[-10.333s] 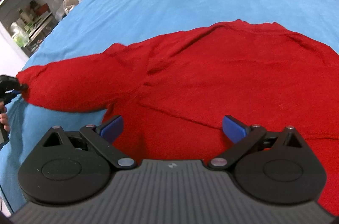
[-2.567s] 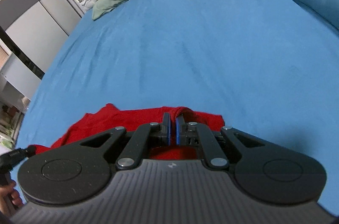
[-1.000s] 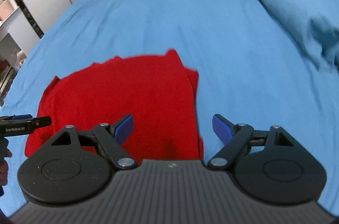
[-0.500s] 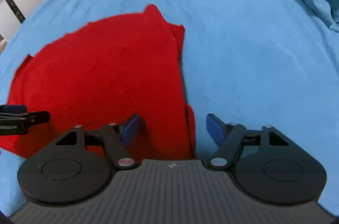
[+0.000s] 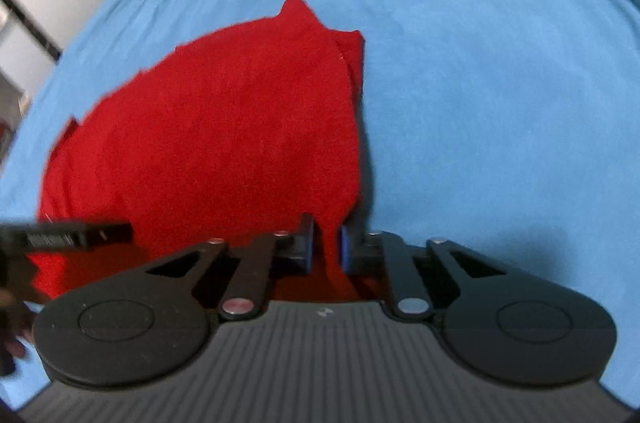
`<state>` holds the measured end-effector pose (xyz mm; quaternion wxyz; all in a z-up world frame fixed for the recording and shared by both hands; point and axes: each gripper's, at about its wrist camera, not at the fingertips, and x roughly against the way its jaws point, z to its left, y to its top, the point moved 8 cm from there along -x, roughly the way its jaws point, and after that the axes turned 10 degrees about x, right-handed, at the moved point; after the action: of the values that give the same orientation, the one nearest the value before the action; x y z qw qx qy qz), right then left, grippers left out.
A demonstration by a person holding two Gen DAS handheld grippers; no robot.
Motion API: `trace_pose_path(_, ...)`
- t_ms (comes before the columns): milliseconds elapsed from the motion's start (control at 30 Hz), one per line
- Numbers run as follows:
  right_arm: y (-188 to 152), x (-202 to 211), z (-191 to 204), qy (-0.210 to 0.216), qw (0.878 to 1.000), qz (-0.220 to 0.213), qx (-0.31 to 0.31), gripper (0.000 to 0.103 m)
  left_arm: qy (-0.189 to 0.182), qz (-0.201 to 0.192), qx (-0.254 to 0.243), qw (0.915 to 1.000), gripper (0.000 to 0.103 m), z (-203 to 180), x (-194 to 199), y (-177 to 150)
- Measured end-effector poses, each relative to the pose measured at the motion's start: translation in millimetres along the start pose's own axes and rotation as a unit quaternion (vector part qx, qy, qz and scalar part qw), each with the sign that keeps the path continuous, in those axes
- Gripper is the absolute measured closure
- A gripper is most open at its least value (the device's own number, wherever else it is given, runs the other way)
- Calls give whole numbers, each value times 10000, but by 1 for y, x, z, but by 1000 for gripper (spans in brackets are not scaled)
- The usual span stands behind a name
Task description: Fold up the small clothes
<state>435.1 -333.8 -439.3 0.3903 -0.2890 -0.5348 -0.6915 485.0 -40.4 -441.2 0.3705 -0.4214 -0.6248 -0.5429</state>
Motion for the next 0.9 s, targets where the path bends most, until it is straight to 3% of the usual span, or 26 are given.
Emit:
trace_pose_path(133, 18, 24, 3, 713, 9921, -232, -1010, 80, -165, 121, 68, 9998, 0, 3, 7, 8)
trace_pose_path(200, 38, 42, 20, 1020, 9882, -448, -1048, 80, -281, -23, 253, 9993, 0, 14, 19, 15)
trace_pose_path(300, 73, 66, 69, 1542, 9835, -722, -606, 81, -225, -306, 433, 9983, 0, 44, 46, 26)
trace_pose_path(400, 100, 76, 153, 2216, 9718, -776, 214, 81, -95, -500, 523, 9973, 0, 84, 78, 27)
trace_pose_path(500, 97, 68, 238, 2747, 9538, -490, 1111, 81, 142, -609, 535, 9966, 0, 131, 102, 14)
trace_pose_path(567, 77, 41, 298, 2981, 9377, -16, 1787, 81, 213, -623, 558, 9963, 0, 157, 108, 0)
trace_pose_path(700, 16, -40, 364, 2795, 9182, 997, 2623, 81, 90, -511, 752, 9958, 0, 192, 98, -36)
trace_pose_path(800, -11, -71, 378, 2563, 9173, 1205, 2799, 81, -131, -494, 994, 9937, 0, 201, 91, -58)
trace_pose_path(867, -15, -72, 380, 2508, 9178, 1158, 2852, 75, -264, -604, 1000, 9928, 0, 197, 93, -65)
trace_pose_path(900, -11, -66, 380, 2552, 9173, 1098, 2852, 64, -336, -674, 963, 9925, 0, 195, 95, -66)
